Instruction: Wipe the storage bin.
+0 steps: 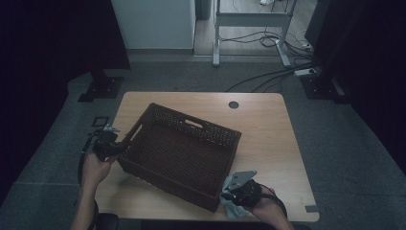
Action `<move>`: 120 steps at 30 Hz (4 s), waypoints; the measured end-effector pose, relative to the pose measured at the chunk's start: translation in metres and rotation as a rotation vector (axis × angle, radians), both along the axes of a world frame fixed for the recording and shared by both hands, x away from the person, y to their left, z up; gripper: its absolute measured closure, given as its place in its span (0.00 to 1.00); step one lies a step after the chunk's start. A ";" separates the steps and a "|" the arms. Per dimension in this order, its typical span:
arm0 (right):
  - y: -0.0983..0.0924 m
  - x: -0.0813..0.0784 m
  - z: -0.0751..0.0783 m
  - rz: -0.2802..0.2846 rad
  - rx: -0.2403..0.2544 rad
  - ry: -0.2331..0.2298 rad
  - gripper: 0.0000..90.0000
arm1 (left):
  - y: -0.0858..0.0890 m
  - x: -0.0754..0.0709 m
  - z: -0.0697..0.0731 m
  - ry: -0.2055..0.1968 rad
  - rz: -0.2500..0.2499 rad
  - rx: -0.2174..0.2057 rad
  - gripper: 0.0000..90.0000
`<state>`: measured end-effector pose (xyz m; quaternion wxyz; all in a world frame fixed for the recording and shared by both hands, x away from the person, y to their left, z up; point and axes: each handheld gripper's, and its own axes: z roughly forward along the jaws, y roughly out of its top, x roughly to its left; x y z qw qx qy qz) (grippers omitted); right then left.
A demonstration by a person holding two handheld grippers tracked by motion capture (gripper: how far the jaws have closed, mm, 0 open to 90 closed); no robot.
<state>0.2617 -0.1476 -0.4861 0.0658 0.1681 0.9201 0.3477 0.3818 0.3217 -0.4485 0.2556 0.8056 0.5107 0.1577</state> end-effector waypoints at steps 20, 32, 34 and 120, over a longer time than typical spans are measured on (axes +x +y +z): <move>-0.014 0.031 0.001 -0.095 0.010 -0.028 0.87 | 0.001 0.001 0.000 -0.002 0.000 -0.003 0.91; -0.018 0.044 0.001 -0.144 0.010 -0.040 0.87 | 0.002 0.002 0.000 -0.007 0.002 -0.014 0.91; -0.018 0.047 0.001 -0.153 0.010 -0.046 0.87 | 0.002 0.002 -0.001 -0.009 0.002 -0.013 0.91; -0.042 0.155 -0.025 -0.519 -0.079 -0.024 0.87 | 0.001 0.003 -0.001 -0.020 -0.014 -0.004 0.91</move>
